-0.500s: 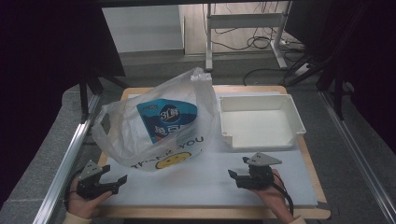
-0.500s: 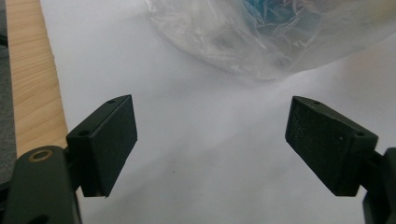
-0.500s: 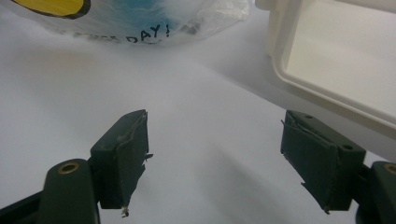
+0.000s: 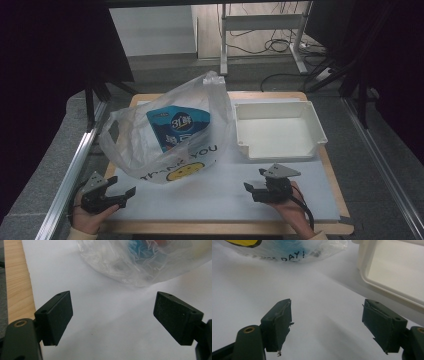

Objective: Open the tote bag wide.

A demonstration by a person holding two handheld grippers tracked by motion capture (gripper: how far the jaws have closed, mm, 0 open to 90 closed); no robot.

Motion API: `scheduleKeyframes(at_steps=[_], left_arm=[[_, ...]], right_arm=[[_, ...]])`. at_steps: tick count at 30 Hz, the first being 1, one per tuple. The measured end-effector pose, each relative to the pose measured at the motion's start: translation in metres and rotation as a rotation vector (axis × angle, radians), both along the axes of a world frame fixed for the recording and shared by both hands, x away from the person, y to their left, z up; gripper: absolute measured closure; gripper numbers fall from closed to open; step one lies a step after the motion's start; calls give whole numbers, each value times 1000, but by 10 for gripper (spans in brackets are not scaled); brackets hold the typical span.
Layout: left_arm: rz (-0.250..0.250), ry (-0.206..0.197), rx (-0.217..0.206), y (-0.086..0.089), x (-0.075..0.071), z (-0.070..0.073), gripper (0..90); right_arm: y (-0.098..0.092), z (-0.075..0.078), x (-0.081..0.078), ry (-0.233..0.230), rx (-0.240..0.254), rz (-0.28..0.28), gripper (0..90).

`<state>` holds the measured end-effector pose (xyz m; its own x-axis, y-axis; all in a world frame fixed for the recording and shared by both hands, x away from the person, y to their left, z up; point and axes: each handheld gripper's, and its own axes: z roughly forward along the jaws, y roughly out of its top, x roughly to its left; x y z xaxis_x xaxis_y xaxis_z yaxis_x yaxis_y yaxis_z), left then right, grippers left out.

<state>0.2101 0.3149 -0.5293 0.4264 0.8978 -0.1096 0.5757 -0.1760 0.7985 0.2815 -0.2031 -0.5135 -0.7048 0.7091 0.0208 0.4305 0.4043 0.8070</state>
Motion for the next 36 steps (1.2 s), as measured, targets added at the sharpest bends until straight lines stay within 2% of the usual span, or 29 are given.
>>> scheduleKeyframes(at_steps=[14,18,23,27,28,29,36], left_arm=[[-11,-12,-19,1,-2,5,146],[-22,-31,-28,1,-5,11,142],[-37,-47,-61,1,-10,23,137],[-49,-81,-91,2,-17,44,136],[-49,-81,-91,2,-17,44,137],[-54,-84,-112,2,-20,50,136],[-90,-100,-156,-2,-25,64,129]], right_arm=[[-2,3,0,-5,10,-5,243],[-3,5,0,-12,16,-8,245],[-4,5,0,-10,18,-15,246],[-3,4,3,4,21,-19,246],[-3,4,3,4,21,-19,246],[-3,3,3,6,18,-17,246],[-2,2,4,18,10,-17,246]])
